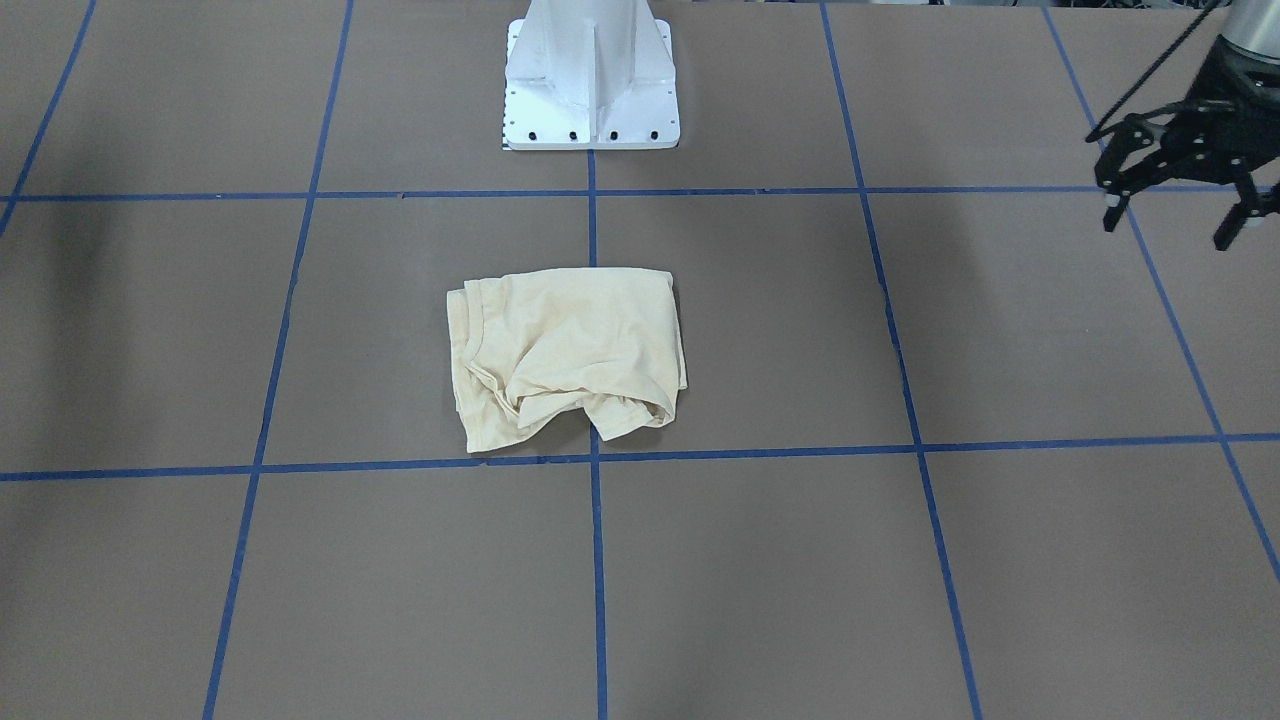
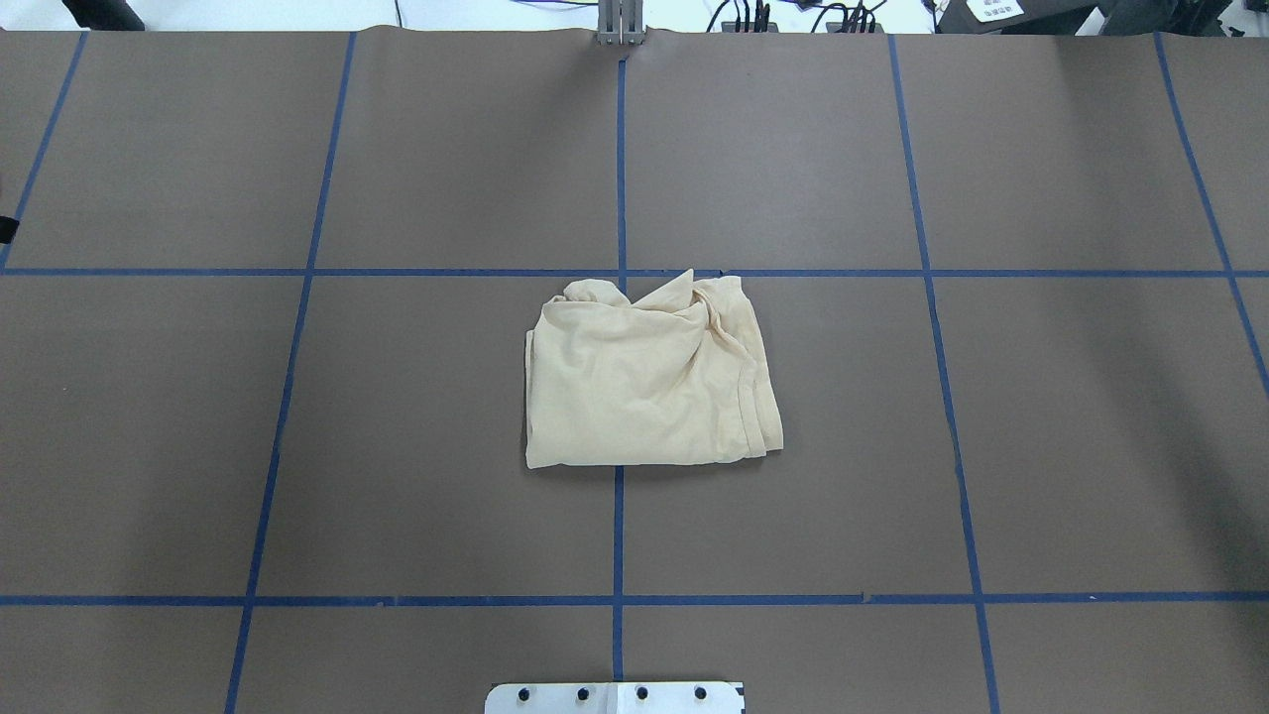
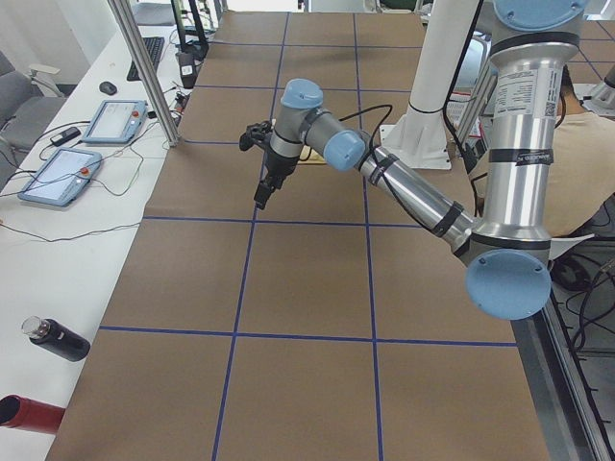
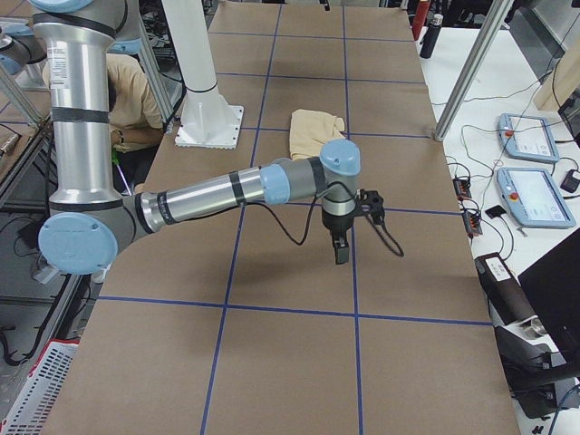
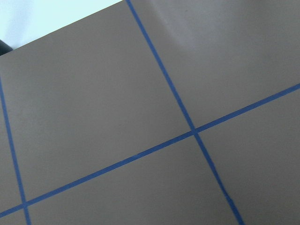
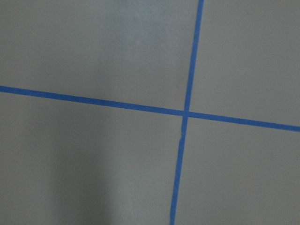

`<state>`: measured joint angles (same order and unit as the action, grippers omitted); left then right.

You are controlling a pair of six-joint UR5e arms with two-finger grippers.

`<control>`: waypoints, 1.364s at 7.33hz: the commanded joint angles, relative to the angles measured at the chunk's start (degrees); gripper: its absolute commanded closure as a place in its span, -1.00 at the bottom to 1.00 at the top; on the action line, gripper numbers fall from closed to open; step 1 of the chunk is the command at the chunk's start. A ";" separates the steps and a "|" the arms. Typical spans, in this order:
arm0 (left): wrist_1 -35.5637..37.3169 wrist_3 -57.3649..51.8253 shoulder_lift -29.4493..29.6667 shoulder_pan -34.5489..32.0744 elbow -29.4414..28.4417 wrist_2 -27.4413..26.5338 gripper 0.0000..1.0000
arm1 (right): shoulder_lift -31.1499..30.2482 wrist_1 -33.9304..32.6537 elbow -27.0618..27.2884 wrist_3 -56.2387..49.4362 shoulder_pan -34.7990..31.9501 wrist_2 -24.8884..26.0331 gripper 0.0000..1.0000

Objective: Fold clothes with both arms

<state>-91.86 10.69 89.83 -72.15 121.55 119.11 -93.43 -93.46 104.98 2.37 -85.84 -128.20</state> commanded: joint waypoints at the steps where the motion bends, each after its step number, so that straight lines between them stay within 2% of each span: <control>1: -0.33 -21.50 -1.06 -16.38 -15.04 13.00 -1.00 | -3.07 0.03 -6.42 -6.67 -5.37 -3.18 -1.00; 3: -0.33 -31.83 -1.06 -24.05 -20.45 12.99 -1.00 | -5.52 0.03 -7.68 -6.51 -6.61 -3.20 -1.00; 6: 0.37 -31.35 -5.71 -24.79 -21.96 12.81 -1.00 | -7.65 0.91 -6.73 -6.07 -8.29 -4.07 -1.00; 8: 0.19 -29.26 -6.24 -24.79 -21.53 12.81 -1.00 | -7.82 0.91 -2.96 -6.15 -8.29 -3.81 -1.00; 9: 0.28 -24.28 -6.42 -24.79 -21.09 12.99 -1.00 | -8.17 0.38 -1.11 -6.07 -8.11 -4.33 -1.00; 10: 0.28 -24.05 -6.42 -24.79 -21.18 12.81 -1.00 | -8.18 0.38 -0.83 -6.15 -8.11 -4.34 -1.00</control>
<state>-91.64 -15.51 83.54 -96.94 100.28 131.99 -101.45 -92.89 102.91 -3.74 -94.02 -132.37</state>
